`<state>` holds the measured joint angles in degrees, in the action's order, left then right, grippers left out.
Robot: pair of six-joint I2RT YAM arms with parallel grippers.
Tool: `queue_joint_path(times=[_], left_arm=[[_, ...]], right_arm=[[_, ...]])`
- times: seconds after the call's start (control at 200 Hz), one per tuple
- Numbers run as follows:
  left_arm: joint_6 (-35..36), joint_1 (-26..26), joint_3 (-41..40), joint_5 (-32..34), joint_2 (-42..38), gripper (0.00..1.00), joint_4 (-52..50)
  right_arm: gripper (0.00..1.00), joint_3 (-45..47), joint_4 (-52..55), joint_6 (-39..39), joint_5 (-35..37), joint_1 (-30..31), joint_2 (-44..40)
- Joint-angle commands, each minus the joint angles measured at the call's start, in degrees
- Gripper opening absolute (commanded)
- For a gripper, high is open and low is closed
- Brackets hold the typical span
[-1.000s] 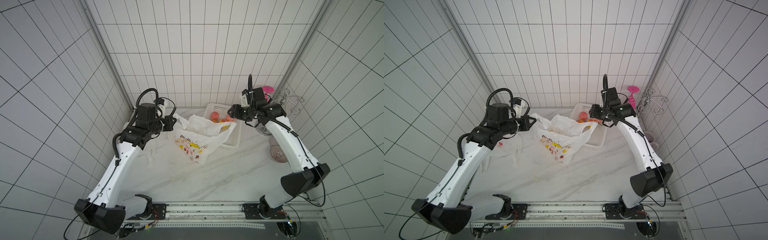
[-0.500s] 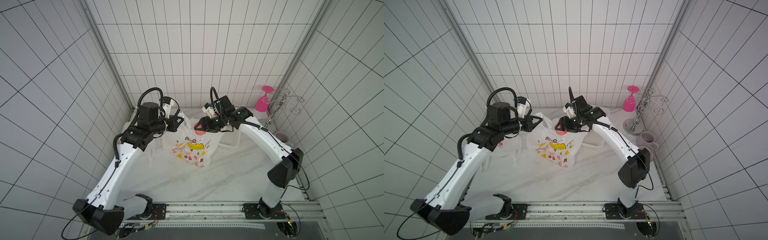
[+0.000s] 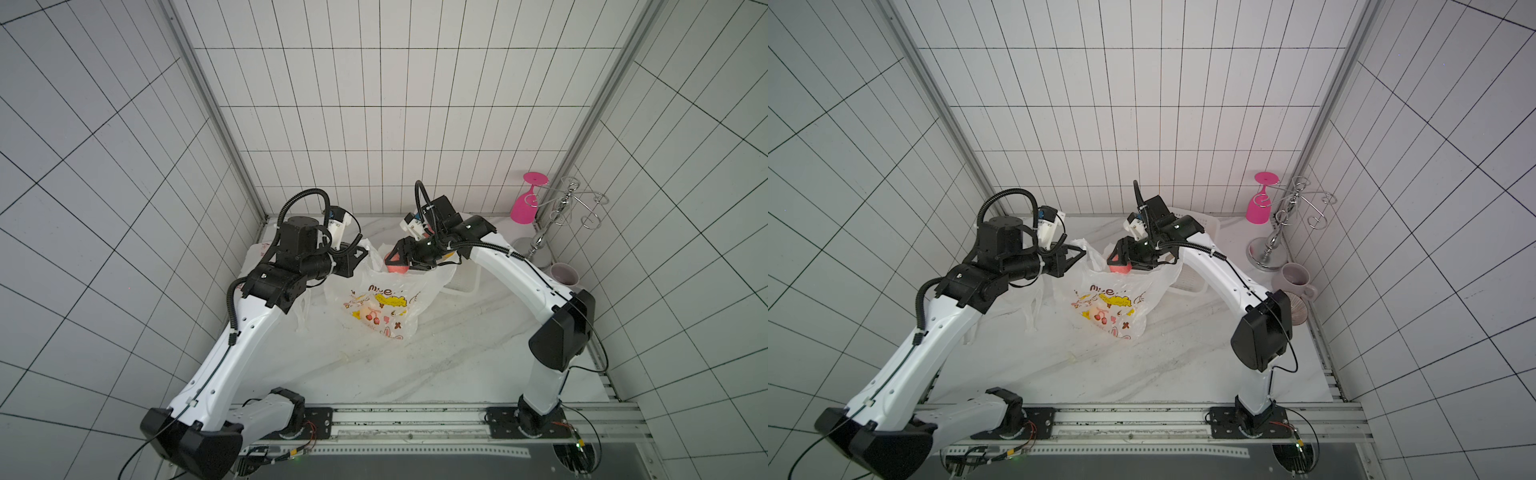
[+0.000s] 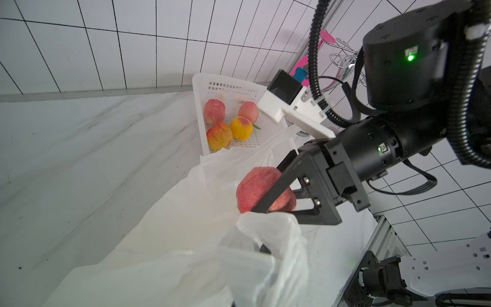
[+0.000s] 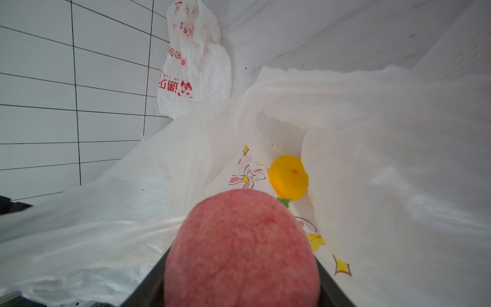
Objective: Place the peach into a plastic bag & tie a knot
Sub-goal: Place the peach in the plastic bag.
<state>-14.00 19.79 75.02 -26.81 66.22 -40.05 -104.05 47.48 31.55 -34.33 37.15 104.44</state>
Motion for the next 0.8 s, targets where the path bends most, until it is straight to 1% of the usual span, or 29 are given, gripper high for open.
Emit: queue_joint_path(times=[0.0,0.055,0.115,0.19,0.22,0.245,0.25,0.255,0.26,0.265,0.27,0.275,0.315,0.36,0.405,0.455,0.545,0.65,0.795], left_arm=[[1.4,0.2,-0.6,-0.1,-1.6,0.0,0.6],[1.4,0.2,-0.5,1.5,-2.1,0.0,0.0],[1.6,0.1,-0.4,4.2,-2.5,0.0,-1.1],[2.1,0.1,-0.6,5.4,-3.0,0.0,-1.8],[2.0,0.1,-0.8,5.5,-3.3,0.0,-1.7],[1.9,0.1,-0.9,5.4,-3.4,0.0,-1.6],[1.9,0.1,-0.9,5.4,-3.5,0.0,-1.6],[1.9,0.1,-0.9,5.4,-3.5,0.0,-1.5],[1.8,0.1,-0.9,5.3,-3.5,0.0,-1.5],[1.8,0.1,-1.0,5.3,-3.5,0.0,-1.5],[1.8,0.1,-1.0,5.4,-3.5,0.0,-1.5],[1.8,0.1,-1.0,5.4,-3.6,0.0,-1.5],[1.6,0.1,-0.9,5.4,-3.7,0.0,-1.5],[1.4,0.1,-0.8,5.8,-3.9,0.0,-1.5],[1.3,0.1,-0.7,6.3,-4.0,0.0,-1.7],[1.2,-0.1,-0.7,7.3,-4.1,0.0,-2.2],[1.0,-0.2,-1.1,7.9,-4.1,0.0,-2.3],[-0.1,-0.6,-1.9,8.9,-3.9,0.0,-1.9],[-1.8,-2.3,-3.1,10.2,-3.4,0.0,-2.3]], right_arm=[[0.27,5.1,-0.6,1.4,1.5,2.4,0.7],[0.27,7.5,-2.0,1.8,2.2,3.1,0.8],[0.28,9.7,-2.6,1.6,4.7,3.7,0.3],[0.35,10.8,-3.1,0.7,6.7,3.7,0.3],[0.41,10.6,-2.8,0.0,7.6,3.7,0.3],[0.49,10.1,-2.7,-0.7,8.0,3.7,0.2],[0.52,10.1,-2.6,-0.8,8.0,3.6,0.2],[0.52,9.9,-2.5,-1.0,8.0,3.6,0.2],[0.55,9.9,-2.4,-1.1,8.1,3.7,0.2],[0.55,9.6,-2.3,-1.2,8.1,3.7,0.2],[0.59,9.6,-2.2,-1.3,8.1,3.7,0.2],[0.61,9.4,-2.0,-1.4,8.1,3.7,0.2],[0.72,8.1,-1.0,-2.5,8.2,3.6,-0.1],[0.79,6.5,0.6,-3.7,8.0,3.7,-0.5],[0.84,4.3,3.1,-5.2,8.5,3.6,-0.9],[0.87,2.3,5.3,-6.7,9.7,3.4,-2.0],[0.87,-0.8,7.8,-7.2,10.1,2.1,-3.7],[0.87,-5.3,10.9,-8.5,12.1,0.4,-5.3],[0.84,-11.6,11.4,-8.2,13.9,-4.7,-7.1]])
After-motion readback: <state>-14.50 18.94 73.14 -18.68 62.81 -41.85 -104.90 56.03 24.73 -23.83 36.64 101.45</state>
